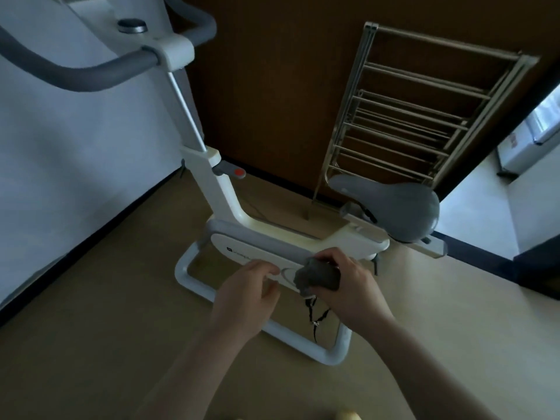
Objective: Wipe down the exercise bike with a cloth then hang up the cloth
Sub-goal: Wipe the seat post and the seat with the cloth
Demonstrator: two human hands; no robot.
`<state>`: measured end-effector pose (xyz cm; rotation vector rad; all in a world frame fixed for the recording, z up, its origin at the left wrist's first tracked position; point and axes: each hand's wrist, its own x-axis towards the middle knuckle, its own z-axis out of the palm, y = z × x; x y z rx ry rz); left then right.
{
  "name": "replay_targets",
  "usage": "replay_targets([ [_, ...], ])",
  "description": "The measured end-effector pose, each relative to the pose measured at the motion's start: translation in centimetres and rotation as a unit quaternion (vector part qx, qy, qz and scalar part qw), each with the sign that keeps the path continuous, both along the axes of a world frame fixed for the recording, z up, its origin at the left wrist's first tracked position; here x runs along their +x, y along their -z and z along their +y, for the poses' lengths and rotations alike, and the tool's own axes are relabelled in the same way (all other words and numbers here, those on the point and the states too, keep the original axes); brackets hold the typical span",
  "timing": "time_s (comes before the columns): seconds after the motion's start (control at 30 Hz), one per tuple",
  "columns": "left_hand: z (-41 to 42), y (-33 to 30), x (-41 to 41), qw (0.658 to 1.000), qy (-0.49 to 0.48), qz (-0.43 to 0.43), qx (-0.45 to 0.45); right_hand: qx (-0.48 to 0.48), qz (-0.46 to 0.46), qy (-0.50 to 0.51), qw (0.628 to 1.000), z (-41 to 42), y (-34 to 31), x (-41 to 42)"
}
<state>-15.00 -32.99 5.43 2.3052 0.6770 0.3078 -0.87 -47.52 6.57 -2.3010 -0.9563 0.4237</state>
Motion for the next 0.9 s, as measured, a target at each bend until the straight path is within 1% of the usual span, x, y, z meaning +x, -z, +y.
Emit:
replay_targets([
  [0.07,-1.1,-0.6,1.9,1.000,-0.001,-0.006,0.006,0.004,-0.004,0.001,1.000,-1.9,-0.2,1.4],
  [0.17,-3.7,-0.5,4.7,1.000,-0.019,0.008,0.018,0.001,-0.003,-0.006,1.000,-5.1,0.0,3.9],
  [0.27,-7.8,0.3,7.0,0.998,-0.059,0.016,0.020,-0.013,0.012,-0.040,0.999,-8.7,0.4,7.0],
  [0.33,-11.2,0.8,8.6,0.996,-0.089,0.015,-0.001,-0.019,0.017,-0.060,0.998,-11.3,0.3,9.2],
  [0.4,-14.5,1.5,10.8,0.995,-0.094,0.013,-0.029,-0.012,0.010,-0.063,0.998,-13.9,0.2,11.6],
  [0.53,-19.2,1.7,14.6,0.994,-0.088,0.016,-0.061,0.030,0.014,-0.009,0.999,-17.8,0.5,16.2],
  [0.67,-19.9,1.4,15.9,0.989,-0.112,0.007,-0.094,0.072,0.078,0.066,0.992,-18.4,1.0,18.7],
  [0.7,-19.5,1.4,16.1,0.988,-0.121,0.007,-0.095,0.082,0.070,0.079,0.991,-18.0,1.0,19.3],
  [0.8,-17.9,1.4,17.3,0.987,-0.131,0.010,-0.095,0.100,-0.005,0.115,0.988,-15.8,0.6,20.8],
  [0.9,-16.7,1.2,19.4,0.989,-0.114,0.006,-0.093,0.133,-0.005,0.169,0.977,-12.7,0.5,22.2],
])
